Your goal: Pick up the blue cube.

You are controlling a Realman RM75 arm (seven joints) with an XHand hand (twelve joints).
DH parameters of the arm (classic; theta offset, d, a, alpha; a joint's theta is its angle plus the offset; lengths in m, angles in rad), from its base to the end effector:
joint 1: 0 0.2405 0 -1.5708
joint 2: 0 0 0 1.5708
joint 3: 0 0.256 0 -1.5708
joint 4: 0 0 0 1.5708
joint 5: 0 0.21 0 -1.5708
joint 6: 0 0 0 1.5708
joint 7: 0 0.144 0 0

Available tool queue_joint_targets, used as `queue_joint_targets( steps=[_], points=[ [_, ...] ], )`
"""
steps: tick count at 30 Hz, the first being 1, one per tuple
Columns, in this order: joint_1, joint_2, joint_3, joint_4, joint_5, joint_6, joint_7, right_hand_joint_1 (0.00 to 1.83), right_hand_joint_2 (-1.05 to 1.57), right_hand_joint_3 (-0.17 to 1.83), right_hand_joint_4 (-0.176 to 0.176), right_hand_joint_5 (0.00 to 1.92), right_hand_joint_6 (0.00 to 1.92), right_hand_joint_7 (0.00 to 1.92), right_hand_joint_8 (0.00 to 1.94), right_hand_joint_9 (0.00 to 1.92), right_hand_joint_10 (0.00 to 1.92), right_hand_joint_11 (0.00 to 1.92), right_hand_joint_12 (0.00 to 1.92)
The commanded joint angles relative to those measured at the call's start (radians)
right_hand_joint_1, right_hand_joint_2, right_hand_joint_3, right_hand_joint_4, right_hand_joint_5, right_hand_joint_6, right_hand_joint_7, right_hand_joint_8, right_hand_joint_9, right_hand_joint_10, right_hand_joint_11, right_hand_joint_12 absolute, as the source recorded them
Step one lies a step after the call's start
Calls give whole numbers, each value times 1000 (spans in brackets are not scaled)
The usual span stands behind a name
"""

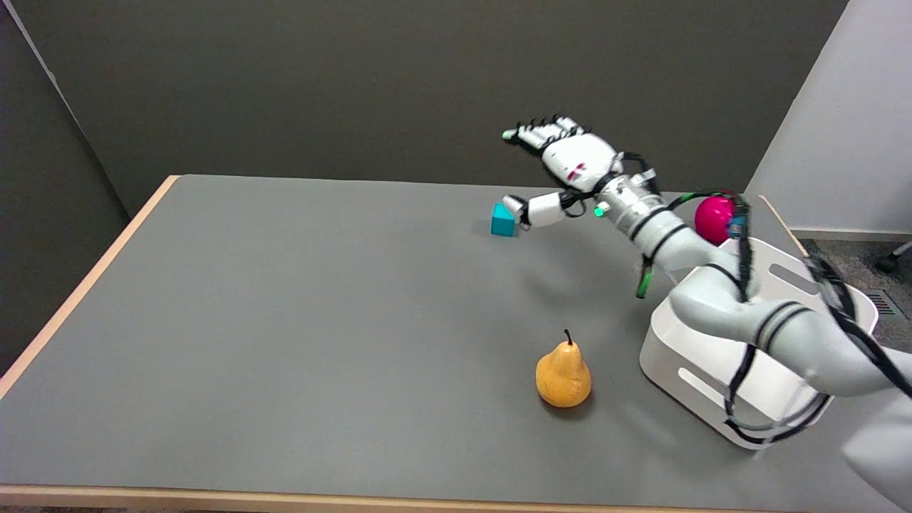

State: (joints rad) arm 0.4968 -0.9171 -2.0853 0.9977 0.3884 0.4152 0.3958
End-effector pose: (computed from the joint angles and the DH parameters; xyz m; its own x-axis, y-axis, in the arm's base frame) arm -0.2130 -0.4410 0.3730 0.9918 0.1275 0.0077 0.0132 -0.1625 0.9866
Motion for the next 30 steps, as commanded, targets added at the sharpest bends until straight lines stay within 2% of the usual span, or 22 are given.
queue_joint_targets(
  steps=[1,15,21,23,26,28,30],
  points=[
    [274,-235,-193,-434,-59,-188,-3,355,622,907,45,140,347,197,264,162,574,-1,1082],
    [290,-270,-190,-491,-59,-170,-3,384,636,905,42,160,362,249,286,184,593,-1,1064],
    [291,-270,-189,-491,-59,-134,-3,496,696,900,38,194,392,331,343,252,660,-1,1062],
    [291,-270,-189,-491,-59,-128,-3,565,711,978,38,218,469,394,483,333,749,32,1025],
    [291,-270,-192,-492,-59,-126,-4,699,777,881,37,259,505,462,548,394,851,40,1065],
    [290,-270,-192,-492,-59,-126,-4,756,786,893,34,263,618,495,699,441,942,57,1094],
    [289,-270,-191,-489,-59,-126,-4,769,791,891,34,264,651,501,742,449,963,61,1097]
  ],
)
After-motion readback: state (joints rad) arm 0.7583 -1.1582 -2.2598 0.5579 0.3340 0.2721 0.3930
